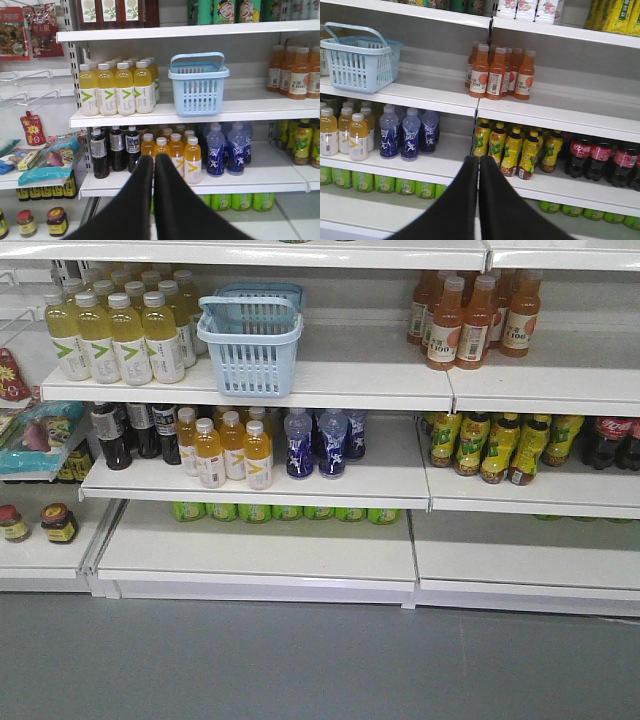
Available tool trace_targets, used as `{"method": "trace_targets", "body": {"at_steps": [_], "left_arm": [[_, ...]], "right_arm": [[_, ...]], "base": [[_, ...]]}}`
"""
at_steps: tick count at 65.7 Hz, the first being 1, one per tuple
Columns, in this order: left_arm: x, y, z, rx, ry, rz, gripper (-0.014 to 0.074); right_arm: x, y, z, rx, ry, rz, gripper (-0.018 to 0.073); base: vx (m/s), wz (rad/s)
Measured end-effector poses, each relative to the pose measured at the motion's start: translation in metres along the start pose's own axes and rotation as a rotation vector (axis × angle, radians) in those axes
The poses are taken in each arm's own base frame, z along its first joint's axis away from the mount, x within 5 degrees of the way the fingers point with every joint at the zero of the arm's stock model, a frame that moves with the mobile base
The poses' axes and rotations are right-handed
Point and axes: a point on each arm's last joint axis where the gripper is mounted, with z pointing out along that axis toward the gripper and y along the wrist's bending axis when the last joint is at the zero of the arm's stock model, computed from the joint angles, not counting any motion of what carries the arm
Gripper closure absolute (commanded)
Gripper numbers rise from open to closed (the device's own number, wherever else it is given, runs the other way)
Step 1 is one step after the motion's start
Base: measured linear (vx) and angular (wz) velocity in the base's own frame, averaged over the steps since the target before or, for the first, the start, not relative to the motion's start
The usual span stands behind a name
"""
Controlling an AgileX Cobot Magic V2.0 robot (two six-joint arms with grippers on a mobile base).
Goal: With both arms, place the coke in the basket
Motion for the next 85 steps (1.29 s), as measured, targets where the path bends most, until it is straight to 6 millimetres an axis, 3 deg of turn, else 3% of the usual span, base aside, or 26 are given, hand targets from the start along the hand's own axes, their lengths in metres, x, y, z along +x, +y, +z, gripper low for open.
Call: {"method": "trace_targets", "body": {"at_steps": [85], "left_arm": [[0.0000,0.0000,0.0000,0.000,0.000,0.000,0.0603]], "right_arm": [[0.0000,0.0000,0.0000,0.000,0.000,0.000,0.0564]], "base": [[0.17,-0.03]]}}
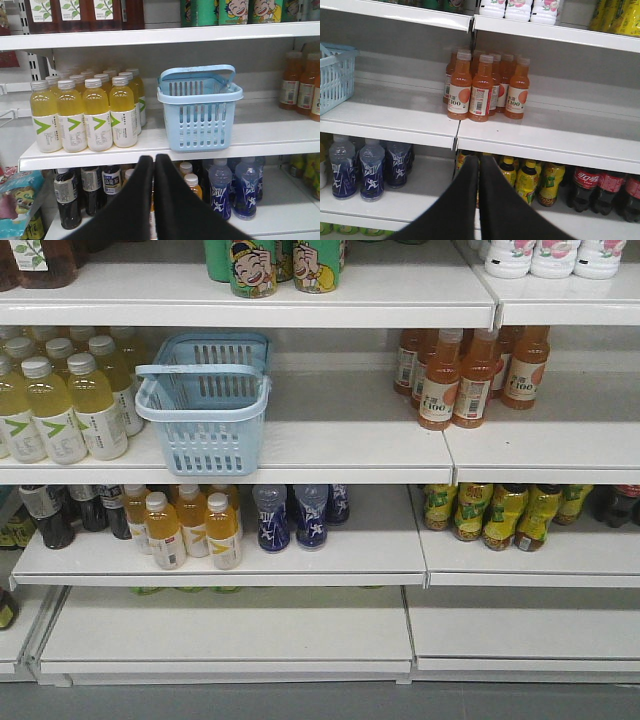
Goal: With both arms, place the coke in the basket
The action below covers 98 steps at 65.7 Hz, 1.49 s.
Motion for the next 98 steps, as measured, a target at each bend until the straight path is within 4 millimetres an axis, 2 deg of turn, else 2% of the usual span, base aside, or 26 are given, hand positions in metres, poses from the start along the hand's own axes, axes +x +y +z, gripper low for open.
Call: {"method": "trace_targets", "body": {"at_steps": [98], "left_arm": [[0.0001,0.0000,0.0000,0.000,0.001,0.001,0.0603]], "right_arm": [[0.0000,0.0000,0.0000,0.000,0.000,0.000,0.0564]], "base": [[0.05,0.00]]}}
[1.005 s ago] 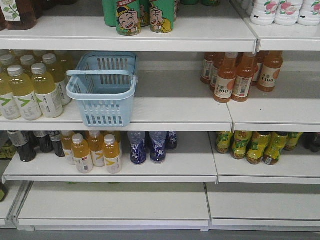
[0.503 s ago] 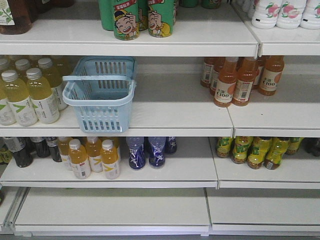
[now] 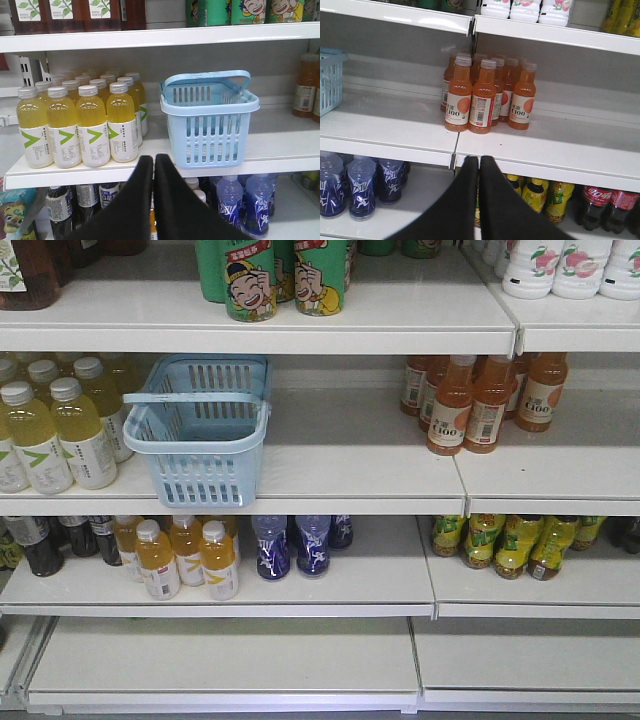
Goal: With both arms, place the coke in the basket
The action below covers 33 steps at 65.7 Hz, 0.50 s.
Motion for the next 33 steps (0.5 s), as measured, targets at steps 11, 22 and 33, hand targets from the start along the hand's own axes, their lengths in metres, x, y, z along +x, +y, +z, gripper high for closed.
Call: {"method": "trace_targets", "body": {"at_steps": [11,22,33], "left_arm": [[0.0000,0.0000,0.0000,0.000,0.000,0.000,0.0603],[0.0000,0.0000,0.0000,0.000,0.000,0.000,0.0603],[0.0000,0.0000,0.0000,0.000,0.000,0.000,0.0603]], "right_arm": [[0.0000,0.0000,0.0000,0.000,0.000,0.000,0.0564],[0.0000,0.0000,0.0000,0.000,0.000,0.000,0.0564],[0.0000,0.0000,0.0000,0.000,0.000,0.000,0.0564]], "base": [[0.00,0.00],[0.00,0.00],[0.00,0.00]]}}
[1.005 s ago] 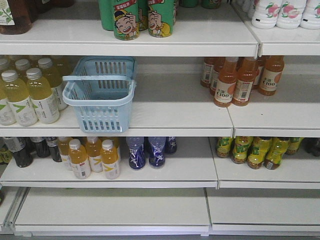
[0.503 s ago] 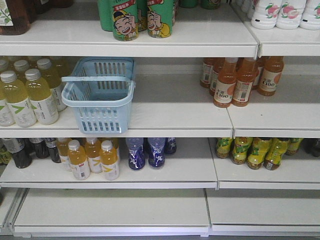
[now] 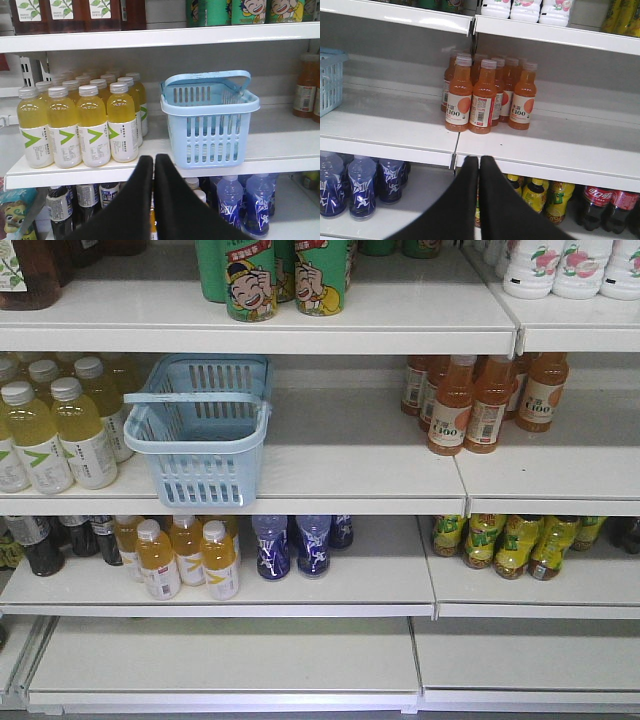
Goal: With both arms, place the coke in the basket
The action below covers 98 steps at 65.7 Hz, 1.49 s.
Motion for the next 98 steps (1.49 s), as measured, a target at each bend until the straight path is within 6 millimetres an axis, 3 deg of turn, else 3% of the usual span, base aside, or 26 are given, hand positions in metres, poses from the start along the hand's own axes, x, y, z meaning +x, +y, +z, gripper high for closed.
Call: {"method": "trace_targets", "body": {"at_steps": [14,30,47,56,60,66,74,81,87,98], "left_arm": [[0.000,0.000,0.000,0.002,-0.002,-0.058,0.0603],[-0.003,-0.001,0.000,0.026,-0.023,-0.810,0.0603],[-0.006,0.000,0.000,0.034,-0.056,-1.050,0.0603],[-0.017,0.001,-0.002,0.066,-0.093,-1.429,0.0603],[-0.034,0.000,-0.005,0.115,-0.130,-1.551,0.0603],[-0.073,-0.001,-0.016,0.212,-0.226,-1.577,0.0603],[-0.143,-0.002,-0.047,0.352,-0.429,-1.413,0.0603],[-0.183,-0.003,-0.059,0.374,-0.517,-1.267,0.0603],[-0.204,-0.004,-0.050,0.345,-0.519,-1.194,0.0603],[-0.227,-0.001,-0.001,0.248,-0.488,-1.143,0.0603]], "right_arm": [[0.000,0.000,0.000,0.000,0.000,0.000,0.0564],[0.000,0.000,0.000,0.000,0.000,0.000,0.0564],[0.000,0.000,0.000,0.000,0.000,0.000,0.0564],[0.000,0.000,0.000,0.000,0.000,0.000,0.0564],[0.000,0.000,0.000,0.000,0.000,0.000,0.0564],[0.000,0.000,0.000,0.000,0.000,0.000,0.0564],[0.000,0.000,0.000,0.000,0.000,0.000,0.0564],[0.000,0.000,0.000,0.000,0.000,0.000,0.0564],[0.000,0.000,0.000,0.000,0.000,0.000,0.0564],[0.000,0.000,0.000,0.000,0.000,0.000,0.0564]], "base": [[0.00,0.00],[0.00,0.00],[0.00,0.00],[0.00,0.00],[0.00,0.00],[0.00,0.00],[0.00,0.00],[0.00,0.00],[0.00,0.00],[0.00,0.00]]}}
